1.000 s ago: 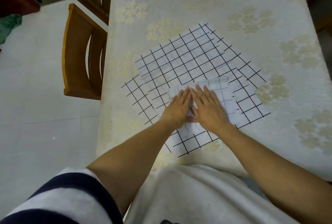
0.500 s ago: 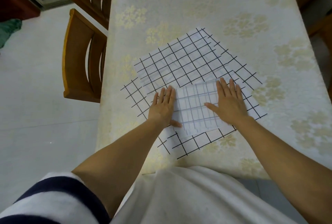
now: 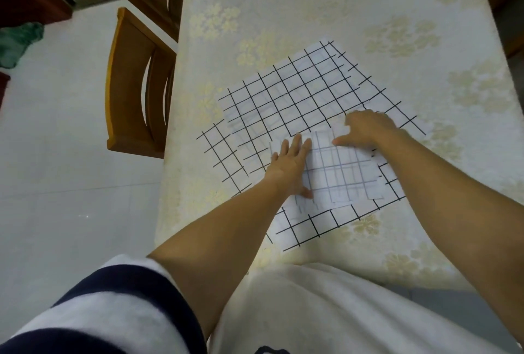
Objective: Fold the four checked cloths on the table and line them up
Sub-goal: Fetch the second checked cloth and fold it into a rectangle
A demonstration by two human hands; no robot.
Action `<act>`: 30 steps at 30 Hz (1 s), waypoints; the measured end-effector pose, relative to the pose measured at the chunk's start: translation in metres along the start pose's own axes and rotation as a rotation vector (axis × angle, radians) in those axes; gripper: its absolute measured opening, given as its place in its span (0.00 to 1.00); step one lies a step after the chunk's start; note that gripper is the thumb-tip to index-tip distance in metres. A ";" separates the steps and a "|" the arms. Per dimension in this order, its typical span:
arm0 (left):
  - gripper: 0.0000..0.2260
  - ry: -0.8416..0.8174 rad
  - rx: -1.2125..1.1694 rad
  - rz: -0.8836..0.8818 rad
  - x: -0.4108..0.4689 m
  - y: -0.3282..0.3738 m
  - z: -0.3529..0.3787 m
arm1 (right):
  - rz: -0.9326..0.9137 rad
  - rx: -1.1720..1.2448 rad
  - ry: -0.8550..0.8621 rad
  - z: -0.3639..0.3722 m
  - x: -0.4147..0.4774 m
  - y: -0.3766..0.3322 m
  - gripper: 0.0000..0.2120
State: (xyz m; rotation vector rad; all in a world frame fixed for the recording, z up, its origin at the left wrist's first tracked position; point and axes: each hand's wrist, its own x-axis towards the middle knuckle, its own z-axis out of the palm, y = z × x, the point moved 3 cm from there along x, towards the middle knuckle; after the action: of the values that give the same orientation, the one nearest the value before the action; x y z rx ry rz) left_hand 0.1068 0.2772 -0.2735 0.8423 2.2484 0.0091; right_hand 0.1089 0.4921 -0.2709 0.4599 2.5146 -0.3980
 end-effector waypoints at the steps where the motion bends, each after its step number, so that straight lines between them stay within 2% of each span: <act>1: 0.64 -0.014 0.007 -0.016 0.002 0.001 0.000 | 0.022 0.100 -0.069 -0.004 0.000 0.008 0.30; 3: 0.67 -0.033 0.000 -0.044 0.006 0.003 0.001 | 0.037 0.334 -0.075 -0.009 -0.006 0.020 0.22; 6: 0.69 -0.042 -0.010 -0.086 0.010 0.006 0.005 | 0.107 0.731 0.122 -0.002 -0.024 0.029 0.17; 7: 0.70 -0.043 -0.014 -0.096 0.010 0.007 0.006 | 0.135 0.824 0.156 0.005 -0.034 0.029 0.19; 9: 0.71 -0.047 -0.024 -0.111 0.011 0.008 0.008 | 0.146 0.878 0.131 0.021 -0.058 0.023 0.25; 12: 0.72 -0.064 -0.015 -0.133 0.012 0.009 0.010 | 0.147 0.945 0.158 0.049 -0.080 0.021 0.18; 15: 0.73 -0.076 -0.009 -0.161 0.012 0.012 0.010 | 0.150 0.890 0.243 0.055 -0.092 0.016 0.15; 18: 0.73 -0.079 -0.006 -0.177 0.012 0.014 0.011 | 0.071 0.797 0.301 0.046 -0.099 0.003 0.15; 27: 0.75 -0.068 -0.017 -0.188 0.012 0.019 0.009 | -0.100 0.698 0.323 0.037 -0.112 -0.021 0.14; 30: 0.73 -0.003 -0.046 -0.161 0.007 0.019 0.006 | -0.117 0.644 0.349 0.032 -0.114 -0.030 0.13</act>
State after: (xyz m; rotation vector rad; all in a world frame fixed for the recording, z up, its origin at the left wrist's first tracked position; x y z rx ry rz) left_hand 0.1176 0.2945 -0.2782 0.6352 2.2976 -0.0157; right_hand 0.2018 0.4261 -0.2277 0.6680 2.7113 -1.2876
